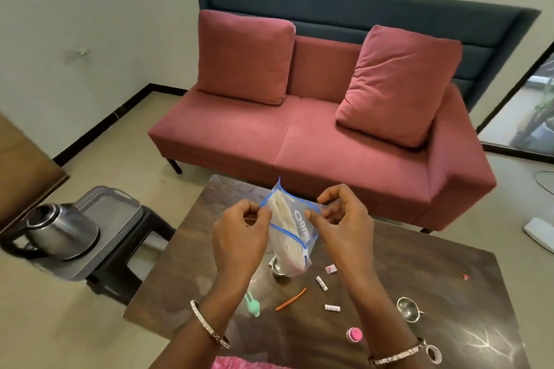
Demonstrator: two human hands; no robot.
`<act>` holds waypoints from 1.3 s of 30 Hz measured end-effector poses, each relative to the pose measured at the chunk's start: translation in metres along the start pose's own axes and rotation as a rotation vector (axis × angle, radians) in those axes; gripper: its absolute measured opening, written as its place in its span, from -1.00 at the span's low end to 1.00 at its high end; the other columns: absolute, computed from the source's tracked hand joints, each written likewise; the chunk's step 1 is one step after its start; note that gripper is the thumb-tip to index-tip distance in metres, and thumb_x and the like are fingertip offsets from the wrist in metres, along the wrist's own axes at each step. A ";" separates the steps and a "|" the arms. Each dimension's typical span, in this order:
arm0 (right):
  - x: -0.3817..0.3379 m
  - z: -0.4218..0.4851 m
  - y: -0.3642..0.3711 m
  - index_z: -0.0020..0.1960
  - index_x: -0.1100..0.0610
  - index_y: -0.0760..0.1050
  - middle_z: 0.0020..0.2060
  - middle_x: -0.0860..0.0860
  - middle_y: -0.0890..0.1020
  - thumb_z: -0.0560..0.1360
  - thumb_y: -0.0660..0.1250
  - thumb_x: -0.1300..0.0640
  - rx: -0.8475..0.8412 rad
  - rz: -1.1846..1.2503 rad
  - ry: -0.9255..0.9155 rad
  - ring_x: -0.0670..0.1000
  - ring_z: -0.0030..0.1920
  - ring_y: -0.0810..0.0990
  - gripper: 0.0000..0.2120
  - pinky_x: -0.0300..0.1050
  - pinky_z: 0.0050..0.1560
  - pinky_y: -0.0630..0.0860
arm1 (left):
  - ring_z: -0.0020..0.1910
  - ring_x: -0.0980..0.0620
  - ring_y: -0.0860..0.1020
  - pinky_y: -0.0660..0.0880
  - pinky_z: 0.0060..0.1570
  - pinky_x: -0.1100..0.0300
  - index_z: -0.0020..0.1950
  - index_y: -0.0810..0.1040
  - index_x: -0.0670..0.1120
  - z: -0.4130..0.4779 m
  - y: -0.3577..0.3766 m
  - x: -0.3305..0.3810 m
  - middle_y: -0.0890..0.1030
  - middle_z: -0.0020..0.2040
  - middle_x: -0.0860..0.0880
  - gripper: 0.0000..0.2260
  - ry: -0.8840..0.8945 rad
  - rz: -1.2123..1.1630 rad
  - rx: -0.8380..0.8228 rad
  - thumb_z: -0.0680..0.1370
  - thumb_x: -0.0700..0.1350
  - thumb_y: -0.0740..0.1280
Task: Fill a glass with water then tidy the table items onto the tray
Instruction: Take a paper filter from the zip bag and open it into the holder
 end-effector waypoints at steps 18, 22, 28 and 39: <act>-0.036 0.010 0.055 -0.04 -0.08 0.70 -0.09 -0.16 0.66 0.40 0.48 0.13 -0.246 -0.259 -0.221 -0.20 -0.11 0.60 -0.83 -0.26 -0.08 0.46 | -0.37 0.21 0.61 0.61 -0.29 0.12 -0.30 0.62 0.06 0.018 -0.017 0.030 0.64 -0.32 0.18 -0.86 0.300 -0.147 -0.178 0.46 0.02 0.42; -0.036 0.020 0.051 -0.10 -0.04 0.72 -0.23 -0.10 0.74 0.35 0.51 0.21 -0.181 -0.131 -0.112 -0.19 -0.24 0.69 -0.80 -0.13 -0.15 0.62 | -0.31 0.11 0.65 0.64 -0.29 0.08 -0.24 0.66 0.04 0.041 -0.018 0.015 0.68 -0.30 0.07 -0.73 0.150 -0.359 -0.213 0.48 0.18 0.34; -0.035 0.027 0.039 -0.06 -0.02 0.72 -0.16 -0.02 0.75 0.28 0.62 0.22 -0.251 0.267 0.086 0.09 -0.07 0.73 -0.73 0.07 0.05 0.66 | 0.10 -0.03 0.54 0.38 -0.04 0.12 0.09 0.56 0.07 0.080 0.009 -0.062 0.60 0.10 -0.04 -0.72 -0.428 -0.511 -0.288 0.52 0.21 0.27; -0.033 0.038 0.015 -0.08 0.16 0.72 -0.13 0.15 0.74 0.41 0.44 0.39 -0.322 0.468 0.174 0.06 -0.25 0.70 -0.81 -0.15 -0.33 0.63 | 0.22 -0.16 0.57 0.56 0.08 -0.05 0.26 0.58 -0.16 0.063 0.058 -0.061 0.58 0.25 -0.20 -0.58 -0.579 -1.038 -0.858 0.48 0.02 0.45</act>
Point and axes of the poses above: each hand's wrist, its own z-axis towards the middle knuckle, its own y-axis out of the palm, x = y × z, the point moved 5 cm from there along z, towards the middle knuckle
